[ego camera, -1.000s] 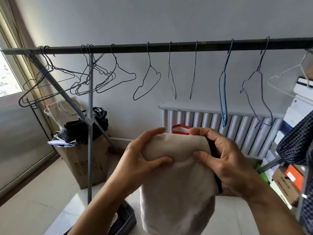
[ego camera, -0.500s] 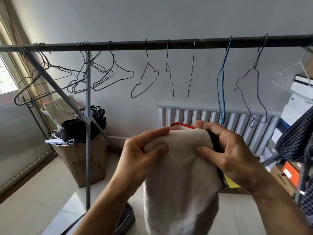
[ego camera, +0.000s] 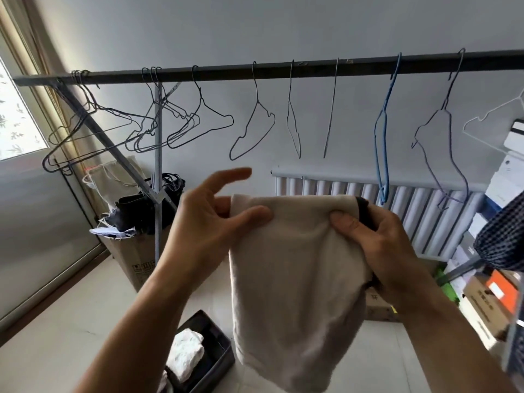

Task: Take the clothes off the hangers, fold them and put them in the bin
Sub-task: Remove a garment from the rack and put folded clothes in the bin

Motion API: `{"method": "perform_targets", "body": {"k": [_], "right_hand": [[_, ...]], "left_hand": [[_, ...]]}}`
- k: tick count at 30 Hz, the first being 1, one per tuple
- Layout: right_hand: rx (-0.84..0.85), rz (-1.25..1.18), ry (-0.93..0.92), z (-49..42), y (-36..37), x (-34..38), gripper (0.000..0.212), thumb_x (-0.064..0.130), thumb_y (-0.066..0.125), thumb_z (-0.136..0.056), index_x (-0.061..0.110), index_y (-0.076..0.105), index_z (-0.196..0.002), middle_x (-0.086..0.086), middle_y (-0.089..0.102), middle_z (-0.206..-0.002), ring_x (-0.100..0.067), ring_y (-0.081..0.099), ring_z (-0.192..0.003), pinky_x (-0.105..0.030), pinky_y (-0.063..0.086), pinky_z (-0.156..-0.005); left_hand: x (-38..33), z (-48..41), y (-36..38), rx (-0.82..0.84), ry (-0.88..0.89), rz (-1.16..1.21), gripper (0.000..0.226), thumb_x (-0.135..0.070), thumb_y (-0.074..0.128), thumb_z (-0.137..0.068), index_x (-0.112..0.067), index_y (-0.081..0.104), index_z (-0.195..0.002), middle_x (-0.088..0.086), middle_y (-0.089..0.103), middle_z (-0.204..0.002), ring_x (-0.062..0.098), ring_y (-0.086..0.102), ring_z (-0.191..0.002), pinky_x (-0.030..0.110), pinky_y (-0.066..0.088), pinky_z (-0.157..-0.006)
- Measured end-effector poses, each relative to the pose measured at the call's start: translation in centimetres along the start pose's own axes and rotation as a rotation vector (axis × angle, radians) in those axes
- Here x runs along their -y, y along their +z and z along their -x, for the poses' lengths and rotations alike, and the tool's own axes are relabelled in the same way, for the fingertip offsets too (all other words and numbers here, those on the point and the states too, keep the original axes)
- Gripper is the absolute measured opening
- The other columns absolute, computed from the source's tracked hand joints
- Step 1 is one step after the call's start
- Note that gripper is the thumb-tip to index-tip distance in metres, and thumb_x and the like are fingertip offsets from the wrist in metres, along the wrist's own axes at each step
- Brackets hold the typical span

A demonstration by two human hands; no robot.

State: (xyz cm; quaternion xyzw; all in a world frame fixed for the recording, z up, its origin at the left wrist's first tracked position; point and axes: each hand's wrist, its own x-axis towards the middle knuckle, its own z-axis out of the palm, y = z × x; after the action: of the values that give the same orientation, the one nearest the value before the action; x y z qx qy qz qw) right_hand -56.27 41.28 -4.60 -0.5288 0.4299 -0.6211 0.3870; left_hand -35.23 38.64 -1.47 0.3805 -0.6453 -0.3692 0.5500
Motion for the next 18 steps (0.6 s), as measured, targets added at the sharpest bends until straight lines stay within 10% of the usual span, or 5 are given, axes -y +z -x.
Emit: {"method": "perform_targets", "body": {"k": [4, 7, 11, 15, 18], "right_hand": [[-0.018, -0.081, 0.030, -0.8, 0.8, 0.8, 0.008, 0.016, 0.063, -0.087, 0.014, 0.070, -0.086, 0.004, 0.074, -0.076, -0.008, 0.068, -0.071, -0.018, 0.053, -0.062], [-0.007, -0.112, 0.059, -1.4, 0.7, 1.2, 0.013, 0.013, 0.060, -0.090, 0.013, 0.068, -0.081, 0.004, 0.071, -0.070, -0.008, 0.066, -0.066, -0.018, 0.053, -0.059], [-0.037, -0.122, 0.090, -2.2, 0.2, 1.9, 0.014, 0.016, 0.060, -0.092, 0.011, 0.068, -0.081, 0.002, 0.071, -0.069, -0.009, 0.067, -0.065, -0.019, 0.053, -0.057], [-0.088, -0.232, 0.187, -2.9, -0.3, 1.6, 0.048, 0.027, 0.074, -0.081, -0.015, 0.059, -0.099, -0.021, 0.055, -0.080, -0.031, 0.052, -0.073, -0.029, 0.046, -0.067], [-0.048, -0.406, 0.295, -2.9, -1.4, 0.9, 0.059, 0.052, 0.079, -0.066, 0.000, 0.068, -0.092, -0.022, 0.055, -0.081, -0.031, 0.056, -0.076, -0.031, 0.052, -0.070]], "left_hand": [[1.9, -0.6, 0.2, -0.147, -0.005, 0.155, 0.079, -0.030, 0.091, -0.060, -0.028, 0.056, -0.130, 0.016, 0.067, -0.080, 0.021, 0.062, -0.072, 0.034, 0.051, -0.068], [4.2, 0.1, 0.3, 0.081, -0.161, 0.415, 0.108, -0.054, 0.092, -0.047, -0.012, 0.050, -0.137, 0.015, 0.068, -0.115, 0.022, 0.068, -0.097, 0.032, 0.056, -0.075], [5.0, 1.6, 0.5, 0.360, -0.273, 0.390, 0.063, -0.047, 0.094, -0.047, -0.012, 0.077, -0.096, 0.011, 0.075, -0.096, 0.021, 0.072, -0.086, 0.029, 0.058, -0.071], [5.0, 1.8, 1.5, 0.234, -0.348, 0.304, 0.013, -0.022, 0.082, -0.073, -0.012, 0.079, -0.080, 0.014, 0.076, -0.087, 0.019, 0.073, -0.077, 0.026, 0.058, -0.066], [4.5, 1.5, 2.0, 0.153, -0.316, 0.309, 0.012, -0.022, 0.070, -0.077, -0.011, 0.075, -0.076, 0.010, 0.075, -0.079, 0.015, 0.070, -0.069, 0.024, 0.057, -0.060]]}}
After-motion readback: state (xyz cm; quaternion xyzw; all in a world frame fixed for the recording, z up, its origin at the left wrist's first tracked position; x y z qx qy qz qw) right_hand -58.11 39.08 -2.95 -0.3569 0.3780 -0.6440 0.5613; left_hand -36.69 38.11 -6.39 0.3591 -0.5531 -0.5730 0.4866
